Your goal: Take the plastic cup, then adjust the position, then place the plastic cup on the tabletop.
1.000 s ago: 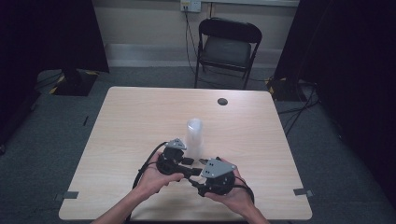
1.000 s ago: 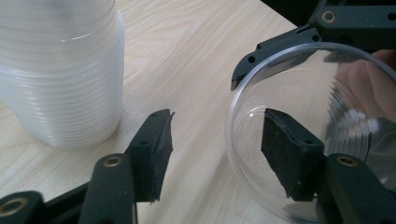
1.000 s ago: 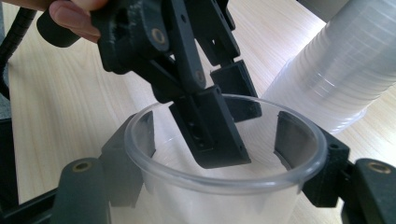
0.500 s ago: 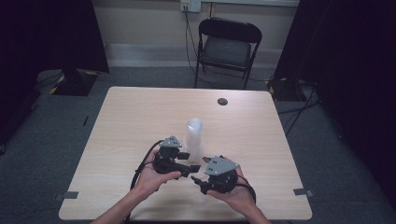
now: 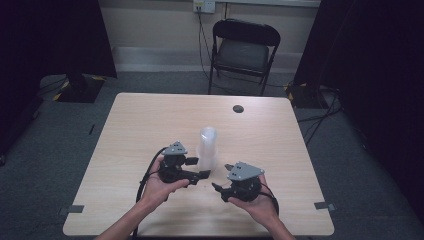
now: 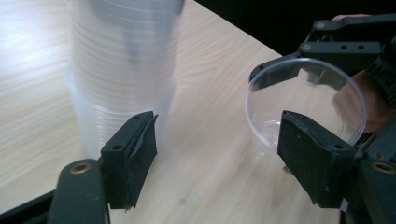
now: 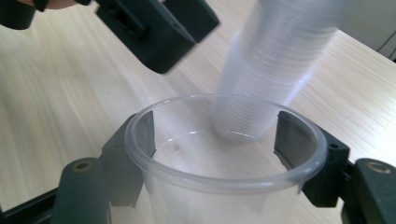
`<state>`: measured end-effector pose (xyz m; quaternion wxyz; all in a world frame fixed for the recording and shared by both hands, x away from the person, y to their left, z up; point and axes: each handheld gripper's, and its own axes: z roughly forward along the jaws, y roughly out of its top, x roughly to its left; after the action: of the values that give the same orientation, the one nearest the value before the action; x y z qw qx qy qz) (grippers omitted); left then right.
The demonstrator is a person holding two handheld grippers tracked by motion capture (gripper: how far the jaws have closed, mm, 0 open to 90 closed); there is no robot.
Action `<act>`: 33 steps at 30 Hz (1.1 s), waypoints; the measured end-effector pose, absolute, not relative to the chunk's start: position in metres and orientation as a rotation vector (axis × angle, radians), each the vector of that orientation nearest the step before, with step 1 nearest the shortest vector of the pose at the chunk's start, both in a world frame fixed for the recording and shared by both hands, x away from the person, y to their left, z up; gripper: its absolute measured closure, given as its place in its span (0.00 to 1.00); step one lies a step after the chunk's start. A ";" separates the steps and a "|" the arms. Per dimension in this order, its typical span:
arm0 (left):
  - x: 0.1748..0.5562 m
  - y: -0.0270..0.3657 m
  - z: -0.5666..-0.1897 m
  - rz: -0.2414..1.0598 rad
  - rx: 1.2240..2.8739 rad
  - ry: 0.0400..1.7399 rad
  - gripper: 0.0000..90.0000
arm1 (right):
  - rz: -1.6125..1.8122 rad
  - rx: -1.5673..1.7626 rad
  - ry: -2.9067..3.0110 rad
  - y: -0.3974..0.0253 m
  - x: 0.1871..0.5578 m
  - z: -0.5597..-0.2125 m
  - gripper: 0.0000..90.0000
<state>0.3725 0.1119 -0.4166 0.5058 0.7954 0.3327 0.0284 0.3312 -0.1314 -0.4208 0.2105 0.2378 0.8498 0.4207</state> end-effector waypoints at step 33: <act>0.373 0.151 -0.427 0.253 1.991 0.828 0.23 | 1.260 0.976 2.185 -0.177 0.367 -0.416 0.33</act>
<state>0.3731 0.1512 -0.4273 0.4663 0.8112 0.3374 0.1030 0.3665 -0.1765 -0.4156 0.2166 0.3523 0.7888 0.4548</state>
